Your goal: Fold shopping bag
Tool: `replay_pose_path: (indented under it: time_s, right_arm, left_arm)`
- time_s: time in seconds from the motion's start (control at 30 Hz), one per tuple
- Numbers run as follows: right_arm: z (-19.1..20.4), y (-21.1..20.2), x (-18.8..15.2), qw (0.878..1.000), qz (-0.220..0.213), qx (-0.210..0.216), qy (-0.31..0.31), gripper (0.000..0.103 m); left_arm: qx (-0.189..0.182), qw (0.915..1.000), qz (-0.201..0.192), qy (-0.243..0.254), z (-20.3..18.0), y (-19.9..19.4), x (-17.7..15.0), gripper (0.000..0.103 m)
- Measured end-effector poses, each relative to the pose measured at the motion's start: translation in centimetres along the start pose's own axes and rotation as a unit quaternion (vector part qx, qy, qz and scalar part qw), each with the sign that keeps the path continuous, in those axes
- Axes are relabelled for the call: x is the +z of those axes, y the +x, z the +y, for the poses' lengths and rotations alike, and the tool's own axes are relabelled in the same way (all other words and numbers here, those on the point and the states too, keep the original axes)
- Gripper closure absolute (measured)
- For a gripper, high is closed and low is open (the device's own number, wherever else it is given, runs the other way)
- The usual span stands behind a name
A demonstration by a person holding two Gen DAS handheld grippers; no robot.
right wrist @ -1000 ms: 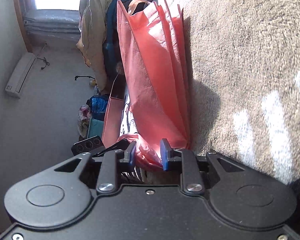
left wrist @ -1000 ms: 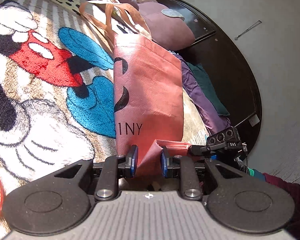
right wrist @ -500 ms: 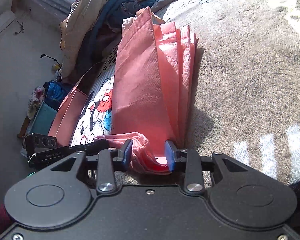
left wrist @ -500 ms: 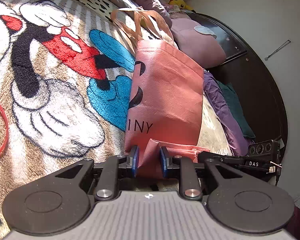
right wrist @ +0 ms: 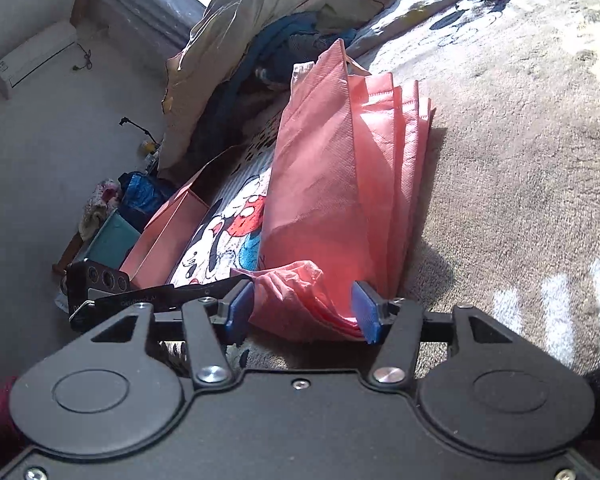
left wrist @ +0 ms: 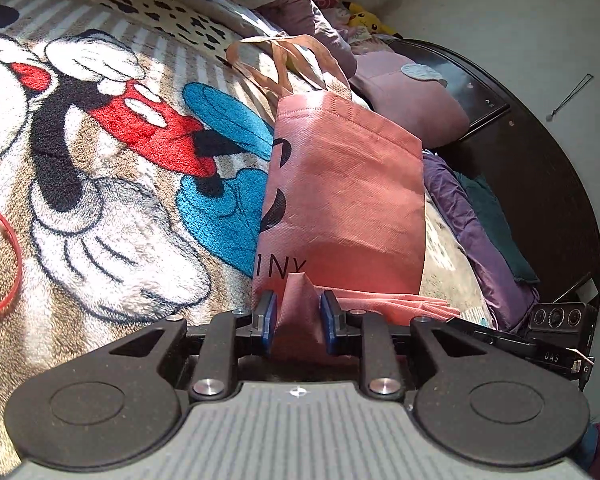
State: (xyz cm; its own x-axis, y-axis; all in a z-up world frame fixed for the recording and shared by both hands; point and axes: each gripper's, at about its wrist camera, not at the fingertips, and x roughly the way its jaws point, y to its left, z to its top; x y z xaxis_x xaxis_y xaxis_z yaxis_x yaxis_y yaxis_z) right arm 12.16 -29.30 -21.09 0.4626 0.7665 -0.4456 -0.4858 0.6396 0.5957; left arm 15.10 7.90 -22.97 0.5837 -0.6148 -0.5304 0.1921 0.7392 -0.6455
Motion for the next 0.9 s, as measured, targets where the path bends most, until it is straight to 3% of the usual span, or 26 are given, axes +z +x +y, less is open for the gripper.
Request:
replay_pose_path:
  time_s: [0.1,0.2,0.23,0.27,0.37,0.47,0.53,0.67,0.77,0.9]
  right_arm:
    - [2.7,0.3,-0.3,0.985,0.011,-0.031,-0.169,0.048]
    - [4.1,0.7,-0.7,0.964,0.020,-0.028,-0.265,0.050]
    - [4.1,0.6,-0.6,0.960,0.022,-0.028,-0.278,0.057]
    - [4.0,0.6,-0.4,0.959,0.019,-0.029,-0.282,0.072]
    - [2.8,0.4,0.5,0.974,0.009,-0.007,-0.225,0.080]
    - [0.1,0.7,0.3,0.994,0.012,0.013,-0.111,0.082]
    - [-1.5,1.7,-0.1,0.999,0.008,0.030,-0.015,0.083]
    - [-5.2,2.2,-1.3,0.984,0.004,0.058,0.167,0.085]
    - [-5.9,2.5,-0.9,0.974,0.020,0.053,0.218,0.087]
    - [-6.9,3.2,0.7,0.959,0.072,0.048,0.270,0.088]
  left_arm:
    - [0.003,0.9999,0.003,0.010,-0.3,0.1,0.0,0.080]
    - [0.003,0.9999,0.004,0.015,-0.4,0.2,-0.1,0.080]
    - [0.003,0.9999,0.003,0.016,-0.4,0.1,-0.1,0.080]
    - [0.003,0.9998,0.002,0.018,-0.4,0.1,-0.2,0.080]
    - [-0.003,0.9999,-0.003,0.010,-0.1,0.0,-0.4,0.080]
    - [-0.010,0.9999,-0.006,0.008,0.1,0.0,-0.5,0.080]
    - [-0.015,0.9999,-0.007,0.003,0.4,0.0,-0.5,0.080]
    - [-0.025,0.9995,-0.012,-0.013,1.0,0.0,-0.6,0.080]
    - [-0.029,0.9991,-0.016,-0.026,1.4,0.0,-0.8,0.080]
    - [-0.027,0.9985,-0.025,-0.042,1.5,-0.1,-1.1,0.081]
